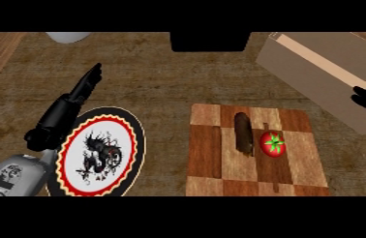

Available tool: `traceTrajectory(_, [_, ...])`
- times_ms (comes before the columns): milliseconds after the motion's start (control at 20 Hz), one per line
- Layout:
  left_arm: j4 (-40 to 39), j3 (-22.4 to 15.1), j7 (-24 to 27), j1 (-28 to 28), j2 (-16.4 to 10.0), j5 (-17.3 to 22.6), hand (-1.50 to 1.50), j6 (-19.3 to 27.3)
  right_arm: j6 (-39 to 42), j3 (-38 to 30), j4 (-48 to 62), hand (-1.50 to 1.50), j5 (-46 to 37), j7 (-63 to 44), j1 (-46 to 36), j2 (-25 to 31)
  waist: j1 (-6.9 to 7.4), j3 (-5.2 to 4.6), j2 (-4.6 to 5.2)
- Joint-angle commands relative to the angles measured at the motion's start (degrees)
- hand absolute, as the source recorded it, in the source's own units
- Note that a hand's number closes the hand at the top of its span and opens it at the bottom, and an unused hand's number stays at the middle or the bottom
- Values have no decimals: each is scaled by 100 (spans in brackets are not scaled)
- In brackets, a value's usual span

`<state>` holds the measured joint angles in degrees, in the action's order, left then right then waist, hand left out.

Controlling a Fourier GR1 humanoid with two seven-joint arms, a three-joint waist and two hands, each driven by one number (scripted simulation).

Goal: Pick the tomato from the cutting board and place it in the cardboard box

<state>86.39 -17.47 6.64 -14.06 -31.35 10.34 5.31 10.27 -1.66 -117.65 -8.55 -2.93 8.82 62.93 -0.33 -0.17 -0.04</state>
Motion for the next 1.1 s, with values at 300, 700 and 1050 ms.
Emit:
traceTrajectory(300, [-53, -99, -45, -147, 319, -312, 0, -100, 1106, 1666, -1211, -150, -584, -3138, -1208, -115, 181, 6, 22])
traceTrajectory(700, [256, 208, 68, 284, 304, -347, 0, -341, 1891, 2709, -709, -150, -667, -4657, -2428, -1487, 151, 11, 10])
traceTrajectory(1050, [227, 516, -288, 29, 456, -499, 0, -512, 2067, 3168, -377, -150, -1775, -4925, -2449, -2276, 43, 16, 2])
